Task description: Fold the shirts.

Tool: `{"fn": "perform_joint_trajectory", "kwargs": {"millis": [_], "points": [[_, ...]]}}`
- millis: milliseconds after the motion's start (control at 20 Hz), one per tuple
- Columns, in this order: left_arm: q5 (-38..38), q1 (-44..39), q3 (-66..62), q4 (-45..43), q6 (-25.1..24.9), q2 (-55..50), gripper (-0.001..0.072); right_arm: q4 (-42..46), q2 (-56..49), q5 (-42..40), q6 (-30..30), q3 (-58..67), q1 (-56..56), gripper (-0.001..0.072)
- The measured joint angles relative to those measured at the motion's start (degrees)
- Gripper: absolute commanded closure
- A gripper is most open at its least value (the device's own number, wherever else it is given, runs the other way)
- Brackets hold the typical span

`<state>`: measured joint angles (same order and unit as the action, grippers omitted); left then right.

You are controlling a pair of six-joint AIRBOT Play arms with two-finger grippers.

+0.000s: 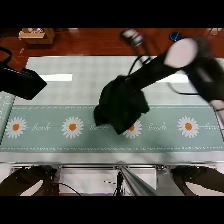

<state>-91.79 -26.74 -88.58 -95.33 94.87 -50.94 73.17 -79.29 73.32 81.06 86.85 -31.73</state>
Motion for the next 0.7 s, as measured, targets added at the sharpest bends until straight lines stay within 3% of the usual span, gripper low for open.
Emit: {"fn": "perform_joint_trajectory", "kwargs": {"millis": [50, 100, 200, 450, 700], "points": [[-0.2, 0.0, 0.26, 0.0, 0.02, -0.02, 0.0031, 2.82, -2.19, 0.15, 0.13, 0.0, -1.55, 0.0331], [-0.22, 0.0, 0.7, -0.02, 0.0, 0.0, 0.0031, 5.68, -3.63, 0.26, 0.22, 0.0, -2.49, 0.0216], [-0.52, 0.0, 2.27, -0.02, 0.02, -0.02, 0.0031, 10.8, -4.9, 1.11, 0.68, 0.13, -3.04, 0.0182], [1.16, 0.0, 10.27, -0.02, 0.04, -0.02, 0.0031, 22.6, -0.44, 4.52, 1.2, 0.28, 3.13, 0.0181], [8.48, 0.0, 22.64, 4.83, -1.51, -0.07, 0.003, 21.18, 5.53, 6.99, 1.51, -0.13, 19.21, 0.0182]]}}
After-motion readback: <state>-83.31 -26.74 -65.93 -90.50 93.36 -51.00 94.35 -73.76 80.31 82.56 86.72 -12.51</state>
